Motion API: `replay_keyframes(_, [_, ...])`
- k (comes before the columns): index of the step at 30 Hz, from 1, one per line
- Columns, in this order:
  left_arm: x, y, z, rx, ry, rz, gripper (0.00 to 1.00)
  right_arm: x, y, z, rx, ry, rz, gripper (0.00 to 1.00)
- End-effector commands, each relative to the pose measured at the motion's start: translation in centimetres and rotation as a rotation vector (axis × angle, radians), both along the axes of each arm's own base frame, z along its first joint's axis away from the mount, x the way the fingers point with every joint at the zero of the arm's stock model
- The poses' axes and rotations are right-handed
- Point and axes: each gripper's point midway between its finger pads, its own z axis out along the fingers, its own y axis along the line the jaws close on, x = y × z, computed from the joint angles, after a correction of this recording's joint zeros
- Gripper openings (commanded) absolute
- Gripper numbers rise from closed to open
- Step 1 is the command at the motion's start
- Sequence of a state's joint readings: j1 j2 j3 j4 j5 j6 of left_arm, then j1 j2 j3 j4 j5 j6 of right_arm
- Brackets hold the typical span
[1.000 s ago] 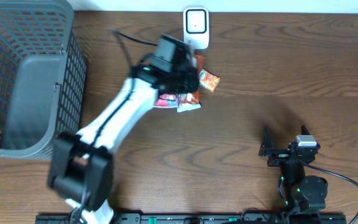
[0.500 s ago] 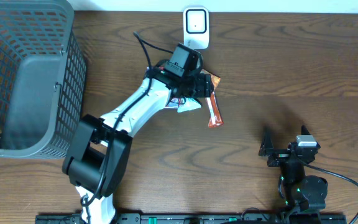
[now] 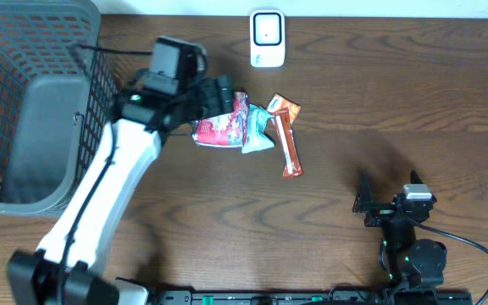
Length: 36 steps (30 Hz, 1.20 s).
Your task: Scan the item barcode
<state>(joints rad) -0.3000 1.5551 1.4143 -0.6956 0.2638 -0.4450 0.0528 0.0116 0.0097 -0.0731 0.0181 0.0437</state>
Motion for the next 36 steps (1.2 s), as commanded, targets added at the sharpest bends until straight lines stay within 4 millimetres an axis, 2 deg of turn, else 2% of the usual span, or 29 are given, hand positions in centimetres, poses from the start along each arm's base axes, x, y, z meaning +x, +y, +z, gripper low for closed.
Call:
replay_keyframes(1, [-1.6, 4.0, 3.2, 0.087, -0.062, 0.106, 0.88, 0.0, -0.1, -0.1, -0.007, 0.0, -0.004, 0.99])
replay_keyframes(6, [-6.0, 6.7, 5.6, 0.155, -0.065, 0.158, 0.88, 0.0, -0.1, -0.1, -0.007, 0.0, -0.004, 0.99])
replay_keyframes(10, [-10.2, 9.7, 5.9, 0.255, -0.013, 0.217, 0.89, 0.0, -0.1, -0.1, -0.007, 0.0, -0.004, 0.99])
replay_keyframes(11, [-11.1, 10.0, 5.9, 0.255, 0.0, 0.229, 0.98, 0.0, -0.1, -0.1, -0.007, 0.0, -0.004, 0.99])
replay_keyframes(15, [-14.2, 10.9, 6.2, 0.217, 0.058, 0.315, 0.99, 0.0, -0.1, -0.1, -0.007, 0.0, -0.004, 0.99])
replay_keyframes(21, [-17.8, 14.0, 6.5, 0.251, 0.093, 0.511, 0.99, 0.0, -0.1, -0.1, -0.007, 0.0, -0.004, 0.99])
replay_keyframes(29, [-21.3, 17.0, 7.0, 0.242, 0.08, 0.729, 1.0, 0.0, -0.1, -0.1, -0.007, 0.0, -0.004, 0.99])
replay_keyframes(30, [-22.2, 17.9, 7.1, 0.244, 0.072, 0.791, 0.99, 0.0, -0.1, -0.1, -0.007, 0.0, -0.004, 0.99])
replay_keyframes(36, [-24.2, 18.8, 8.0, 0.201, 0.02, 0.843, 1.0, 0.0, -0.1, -0.1, -0.007, 0.0, -0.004, 0.99])
